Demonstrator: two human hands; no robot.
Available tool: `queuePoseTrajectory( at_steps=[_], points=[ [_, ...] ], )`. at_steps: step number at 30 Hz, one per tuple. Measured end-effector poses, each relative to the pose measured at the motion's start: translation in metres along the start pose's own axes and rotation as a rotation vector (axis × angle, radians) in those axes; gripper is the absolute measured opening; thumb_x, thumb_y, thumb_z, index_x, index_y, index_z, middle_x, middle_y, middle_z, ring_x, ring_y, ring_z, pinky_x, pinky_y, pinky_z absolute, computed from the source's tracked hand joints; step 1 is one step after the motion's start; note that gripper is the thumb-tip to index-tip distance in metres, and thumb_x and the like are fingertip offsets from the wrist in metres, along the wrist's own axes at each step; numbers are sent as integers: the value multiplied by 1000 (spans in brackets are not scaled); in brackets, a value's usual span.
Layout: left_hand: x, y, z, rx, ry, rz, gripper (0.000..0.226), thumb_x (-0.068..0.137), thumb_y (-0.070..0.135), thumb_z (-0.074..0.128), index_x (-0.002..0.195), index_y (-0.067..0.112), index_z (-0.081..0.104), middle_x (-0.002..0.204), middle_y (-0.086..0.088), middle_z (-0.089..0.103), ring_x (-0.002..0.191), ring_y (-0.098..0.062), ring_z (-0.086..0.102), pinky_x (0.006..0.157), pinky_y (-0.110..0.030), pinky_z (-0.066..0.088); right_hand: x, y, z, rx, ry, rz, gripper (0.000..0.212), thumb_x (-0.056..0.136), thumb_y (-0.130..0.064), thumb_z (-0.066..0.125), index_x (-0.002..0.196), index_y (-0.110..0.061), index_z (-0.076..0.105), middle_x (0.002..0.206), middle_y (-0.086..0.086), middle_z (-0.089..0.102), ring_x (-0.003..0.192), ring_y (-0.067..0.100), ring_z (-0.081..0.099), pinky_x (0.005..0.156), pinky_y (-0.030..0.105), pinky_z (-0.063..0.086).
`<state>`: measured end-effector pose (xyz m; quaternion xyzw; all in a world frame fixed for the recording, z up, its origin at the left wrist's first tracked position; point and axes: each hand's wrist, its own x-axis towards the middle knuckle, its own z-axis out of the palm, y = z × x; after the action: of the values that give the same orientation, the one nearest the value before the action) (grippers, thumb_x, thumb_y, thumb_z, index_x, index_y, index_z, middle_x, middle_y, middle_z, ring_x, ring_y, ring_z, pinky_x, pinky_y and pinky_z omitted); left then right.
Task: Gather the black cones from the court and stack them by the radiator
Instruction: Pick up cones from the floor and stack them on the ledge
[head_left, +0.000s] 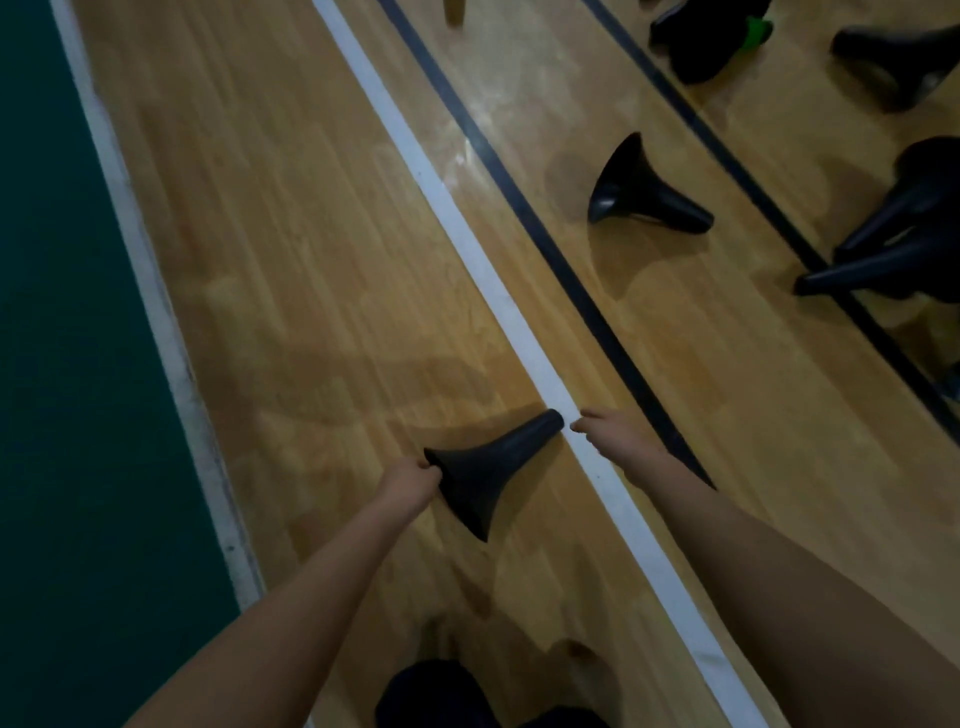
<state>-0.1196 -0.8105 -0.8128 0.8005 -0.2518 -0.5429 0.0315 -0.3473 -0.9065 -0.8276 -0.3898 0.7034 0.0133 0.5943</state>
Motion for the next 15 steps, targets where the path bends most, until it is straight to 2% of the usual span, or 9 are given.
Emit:
queuePoseTrajectory(
  at_steps=[2, 5, 7, 9, 10, 12, 14, 15],
  points=[
    [29, -8, 18, -78, -19, -47, 21, 98, 22, 45, 91, 7, 58, 82, -9, 54, 75, -23, 53, 66, -29, 38, 38, 14, 15, -23, -18, 20, 61, 98, -28, 50, 151, -11, 26, 157, 8, 24, 141, 29, 30, 108, 39, 31],
    [61, -17, 37, -176, -3, -77, 33, 101, 24, 41, 117, 0, 58, 107, -15, 63, 99, -30, 61, 90, -36, 49, 79, 29, 30, -37, -16, 9, 68, 97, -27, 50, 153, -11, 14, 159, 8, 17, 143, 30, 24, 107, 39, 30],
    [74, -22, 45, -234, 15, -85, 38, 101, 24, 40, 129, 0, 51, 114, -15, 61, 106, -30, 61, 98, -44, 48, 99, 36, 40, -48, -33, 10, 58, 95, -19, 49, 148, -7, 26, 151, 11, 30, 137, 31, 32, 104, 40, 34],
    [77, -23, 49, -311, 21, -100, 41, 100, 21, 44, 137, 3, 45, 116, -10, 58, 100, -25, 63, 95, -42, 51, 107, 40, 45, -41, -20, 18, 46, 94, -12, 48, 138, -2, 39, 143, 19, 37, 126, 31, 41, 103, 43, 37],
    [75, -22, 49, -351, 31, -100, 42, 99, 18, 46, 139, 4, 42, 118, -11, 57, 94, -23, 64, 90, -38, 53, 108, 40, 45, -26, -13, 15, 45, 93, -10, 49, 136, -2, 40, 142, 17, 39, 124, 30, 42, 101, 42, 37],
    [66, -18, 46, -378, 49, -99, 45, 98, 12, 50, 140, 4, 40, 114, -11, 58, 87, -22, 65, 81, -33, 55, 101, 39, 41, 11, -31, 29, 47, 92, -13, 51, 137, -6, 41, 145, 12, 37, 130, 29, 38, 95, 37, 36],
    [57, -15, 38, -376, 67, -82, 45, 97, 10, 51, 140, 4, 41, 108, -9, 59, 89, -23, 66, 83, -36, 56, 85, 33, 37, 38, -66, 18, 48, 90, -17, 54, 136, -11, 46, 148, 9, 37, 134, 28, 35, 94, 34, 35],
    [51, -13, 33, -377, 68, -78, 45, 96, 9, 51, 140, 4, 41, 112, -11, 59, 91, -25, 66, 85, -38, 56, 76, 31, 36, 46, -71, 12, 50, 89, -19, 54, 138, -12, 45, 149, 8, 36, 135, 27, 35, 97, 35, 35]
  ],
)
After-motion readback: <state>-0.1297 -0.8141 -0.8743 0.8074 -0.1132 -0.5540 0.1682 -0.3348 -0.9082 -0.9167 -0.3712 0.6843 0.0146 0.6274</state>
